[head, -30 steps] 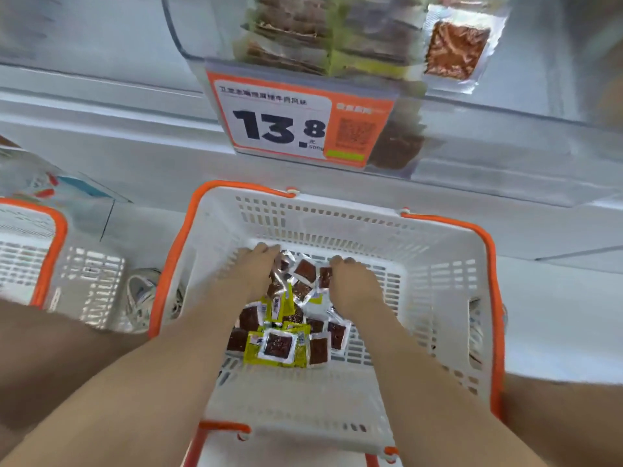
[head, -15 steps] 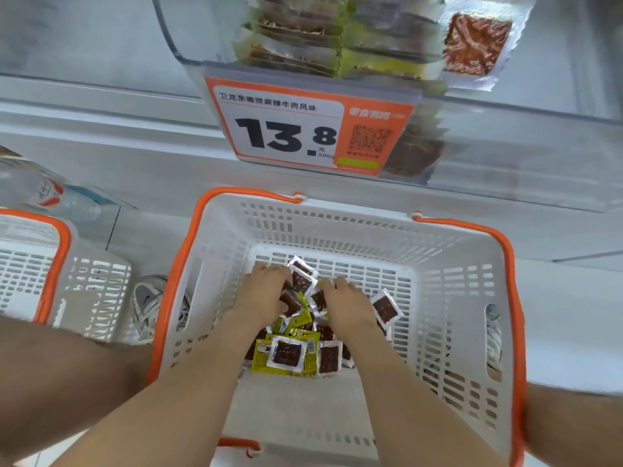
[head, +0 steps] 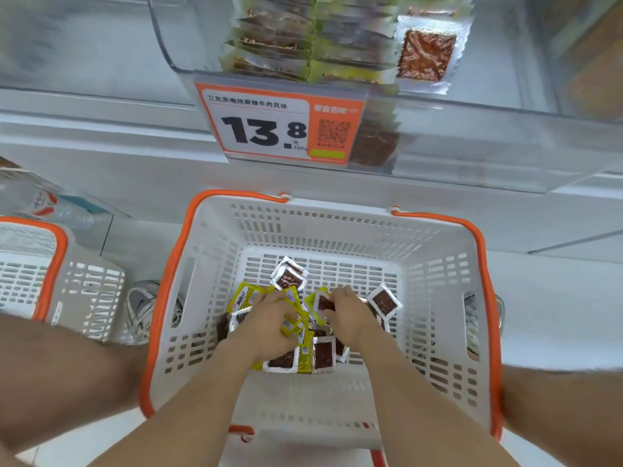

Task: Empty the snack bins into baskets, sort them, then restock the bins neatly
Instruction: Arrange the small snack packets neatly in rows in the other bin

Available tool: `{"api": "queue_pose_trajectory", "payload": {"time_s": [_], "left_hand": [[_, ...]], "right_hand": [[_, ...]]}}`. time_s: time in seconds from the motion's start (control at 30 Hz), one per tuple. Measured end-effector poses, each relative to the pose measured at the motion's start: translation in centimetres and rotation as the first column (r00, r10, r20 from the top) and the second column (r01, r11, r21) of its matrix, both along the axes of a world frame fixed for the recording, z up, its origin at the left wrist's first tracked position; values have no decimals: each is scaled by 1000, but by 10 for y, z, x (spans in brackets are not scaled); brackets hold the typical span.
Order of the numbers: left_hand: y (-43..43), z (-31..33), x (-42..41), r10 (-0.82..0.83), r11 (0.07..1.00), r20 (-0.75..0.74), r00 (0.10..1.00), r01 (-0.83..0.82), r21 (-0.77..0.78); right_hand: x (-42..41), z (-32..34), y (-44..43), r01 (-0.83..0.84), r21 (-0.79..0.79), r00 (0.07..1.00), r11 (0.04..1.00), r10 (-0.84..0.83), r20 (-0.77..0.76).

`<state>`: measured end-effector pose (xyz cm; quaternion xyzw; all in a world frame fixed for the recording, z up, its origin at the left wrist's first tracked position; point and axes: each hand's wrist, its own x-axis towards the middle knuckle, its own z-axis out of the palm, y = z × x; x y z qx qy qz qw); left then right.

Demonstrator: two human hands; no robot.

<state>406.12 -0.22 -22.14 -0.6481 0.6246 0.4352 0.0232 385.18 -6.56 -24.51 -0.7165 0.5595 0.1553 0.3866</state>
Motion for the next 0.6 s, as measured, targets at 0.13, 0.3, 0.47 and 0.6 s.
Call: {"api": "queue_pose_trajectory", "payload": {"time_s": [0.13,0.3,0.47,0.6], "left_hand": [[-6,-6,4,-25,999,105,994,29,-37],[-9,-11,2,-165,985,227,960,170,-4],[-13,-9,-9,-195,978,184,963,204,-33],[-12,-8,-11,-215,976,188,958,217,12]], "right_hand": [[-5,-1,-6,138,56,990,989,-137,-10],[-21,-1,-10,236,196,970,952,-242,11],[-23,5,-14,488,404,834,774,-550,46],[-21,6,-11,518,467,807,717,-590,11]]}}
